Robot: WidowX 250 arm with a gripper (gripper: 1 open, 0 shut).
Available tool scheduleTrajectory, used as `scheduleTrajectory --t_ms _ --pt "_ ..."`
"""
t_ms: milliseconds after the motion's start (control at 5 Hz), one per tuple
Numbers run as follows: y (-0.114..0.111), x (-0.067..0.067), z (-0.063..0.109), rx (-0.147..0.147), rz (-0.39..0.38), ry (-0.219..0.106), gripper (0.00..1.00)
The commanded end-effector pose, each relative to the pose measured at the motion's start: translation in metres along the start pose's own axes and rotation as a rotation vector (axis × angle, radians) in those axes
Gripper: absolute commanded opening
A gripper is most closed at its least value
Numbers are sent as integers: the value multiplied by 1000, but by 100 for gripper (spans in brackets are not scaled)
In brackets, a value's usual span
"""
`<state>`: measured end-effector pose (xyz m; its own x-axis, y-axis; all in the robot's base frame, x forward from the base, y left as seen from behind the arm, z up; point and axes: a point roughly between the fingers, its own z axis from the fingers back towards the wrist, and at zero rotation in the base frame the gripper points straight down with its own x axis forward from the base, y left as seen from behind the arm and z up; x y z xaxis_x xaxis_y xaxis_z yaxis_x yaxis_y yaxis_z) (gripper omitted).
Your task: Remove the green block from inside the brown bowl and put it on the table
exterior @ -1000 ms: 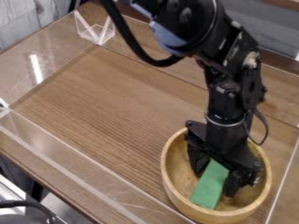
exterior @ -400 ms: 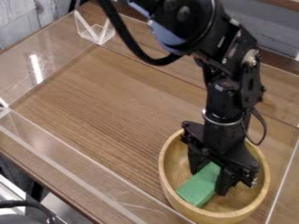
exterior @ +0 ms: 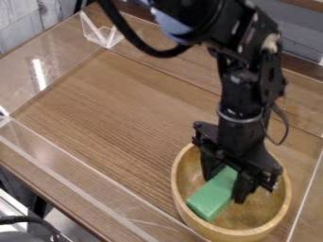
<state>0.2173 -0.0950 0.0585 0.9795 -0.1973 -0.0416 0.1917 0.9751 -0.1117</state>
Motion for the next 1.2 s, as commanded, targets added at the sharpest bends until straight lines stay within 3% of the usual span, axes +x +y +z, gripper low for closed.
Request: scheduleTrajectory --t_ms 0,200,400,600,800,1000 --pt "2 11 47 -10 39 -96 0" --pt "17 15 99 7 150 -158 0" --pt "58 23 144 36 270 -206 0" --pt "94 23 154 52 335 -228 0" --pt "128 20 146 63 353 -236 0" --pt "107 7 125 59 323 -216 0"
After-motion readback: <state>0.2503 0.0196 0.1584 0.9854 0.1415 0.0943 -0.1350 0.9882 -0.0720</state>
